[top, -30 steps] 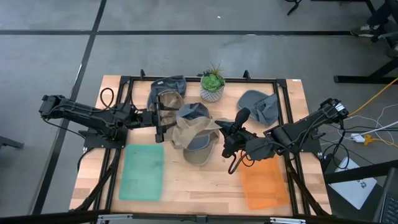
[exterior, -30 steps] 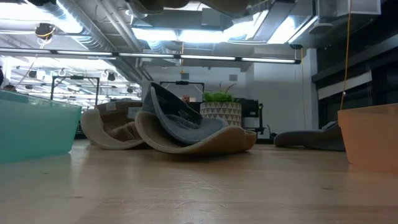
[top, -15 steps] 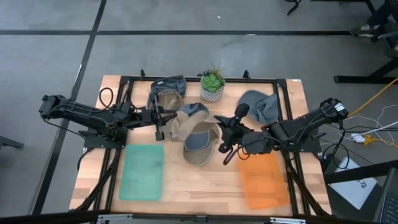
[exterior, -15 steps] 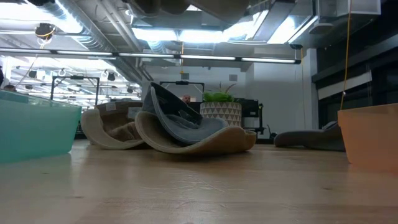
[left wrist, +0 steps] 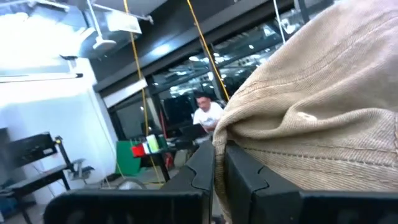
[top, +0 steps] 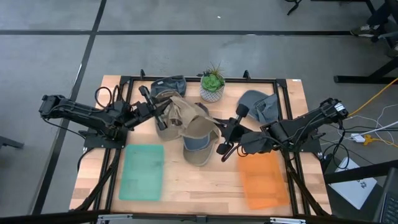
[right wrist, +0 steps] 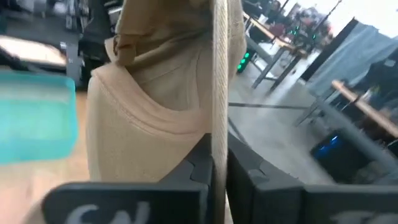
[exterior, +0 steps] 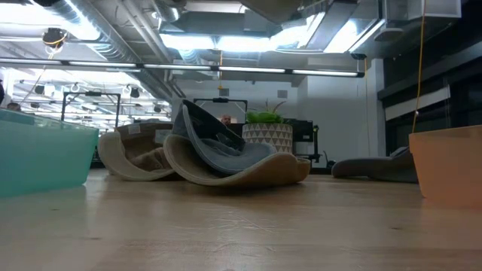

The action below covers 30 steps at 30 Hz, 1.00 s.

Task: Pick & Place hat
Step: Put the top right brown cap into the orange bin

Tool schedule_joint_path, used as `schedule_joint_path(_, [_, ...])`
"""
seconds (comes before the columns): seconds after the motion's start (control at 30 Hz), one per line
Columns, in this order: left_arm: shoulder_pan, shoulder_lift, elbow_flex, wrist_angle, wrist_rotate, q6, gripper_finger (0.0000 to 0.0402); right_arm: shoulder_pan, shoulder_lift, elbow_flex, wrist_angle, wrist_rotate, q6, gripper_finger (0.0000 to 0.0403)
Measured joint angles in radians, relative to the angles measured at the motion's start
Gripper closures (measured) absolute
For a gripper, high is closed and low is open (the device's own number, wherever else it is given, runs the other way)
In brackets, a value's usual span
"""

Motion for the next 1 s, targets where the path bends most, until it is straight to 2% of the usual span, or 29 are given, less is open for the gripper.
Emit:
schedule_joint_path(0.2, [0.000,0.000,0.013,0.008,-0.109,0.063,0.0389,-0.018,0.000,0.000,-0.032,-0.013,0.142,0.0314])
schedule_joint_path(0.37, [0.000,0.000,0.013,-0.008,-0.237,0.179,0.0389,-0.033,0.000,0.000,-0.075,-0.108,0.257,0.0238])
schedule_joint_path(0.57, [-0.003,0.010,0.013,-0.107,-0.262,0.279,0.0389,-0.075,0.006,0.000,-0.064,-0.189,0.374,0.0170])
schedule_joint_path(0.7, [-0.031,0.041,0.013,-0.154,-0.274,0.353,0.0389,-0.118,0.032,0.000,-0.036,-0.212,0.384,0.0153])
schedule_joint_path(1.0, [-0.107,0.136,0.014,-0.149,-0.401,0.554,0.0389,-0.210,0.163,0.000,0.162,-0.341,0.302,0.0151])
